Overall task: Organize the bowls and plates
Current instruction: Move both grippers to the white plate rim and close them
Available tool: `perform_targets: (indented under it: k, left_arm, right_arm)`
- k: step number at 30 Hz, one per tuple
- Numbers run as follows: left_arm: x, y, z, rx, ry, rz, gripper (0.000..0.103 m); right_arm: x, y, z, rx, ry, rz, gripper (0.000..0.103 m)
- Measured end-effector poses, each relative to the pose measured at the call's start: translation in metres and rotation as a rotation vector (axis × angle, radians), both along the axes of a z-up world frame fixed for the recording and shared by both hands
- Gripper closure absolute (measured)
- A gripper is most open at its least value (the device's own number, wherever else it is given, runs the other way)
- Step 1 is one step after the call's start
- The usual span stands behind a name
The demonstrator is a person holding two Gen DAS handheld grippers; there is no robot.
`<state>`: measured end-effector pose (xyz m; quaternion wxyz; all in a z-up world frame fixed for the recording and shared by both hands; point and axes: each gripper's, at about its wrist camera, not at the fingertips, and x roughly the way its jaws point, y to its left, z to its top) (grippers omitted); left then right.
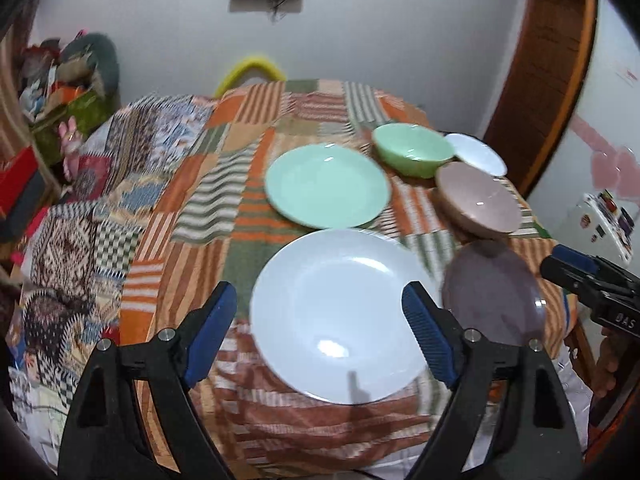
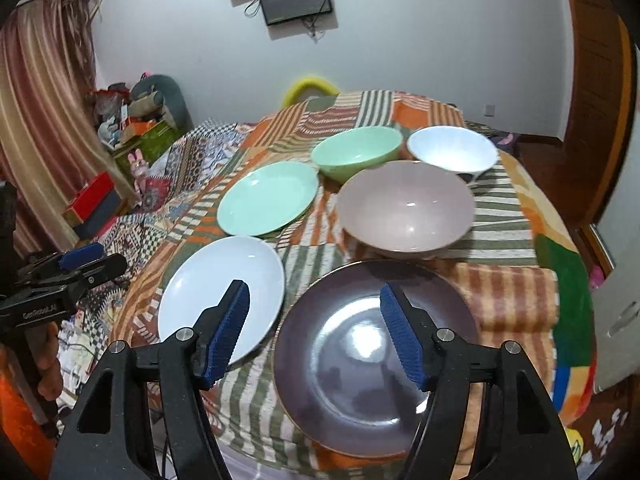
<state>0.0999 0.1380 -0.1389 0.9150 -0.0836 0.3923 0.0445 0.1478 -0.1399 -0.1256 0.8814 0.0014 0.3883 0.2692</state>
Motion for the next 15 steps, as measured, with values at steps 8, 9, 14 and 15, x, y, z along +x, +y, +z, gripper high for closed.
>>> perform_targets:
  k: [8,9,14,15]
  left_arm:
    - [0.008,0.034,-0.037,-0.031,0.044,0.05,0.018]
    - [0.009,0.036,-0.041,-0.039,0.047,0.052,0.018]
    - [0.017,0.049,-0.06,-0.091,0.065,0.051,0.034]
    - [0.018,0.051,-0.065,-0.102,0.071,0.045,0.039]
  right_arm:
    - [0.011,0.034,-0.021,-0.035,0.036,0.05,0.039]
    - [0.013,0.038,-0.024,-0.042,0.04,0.056,0.039]
    - [0.022,0.051,-0.038,-0.071,0.067,0.086,0.043]
    - [0.024,0.054,-0.042,-0.076,0.077,0.093,0.045]
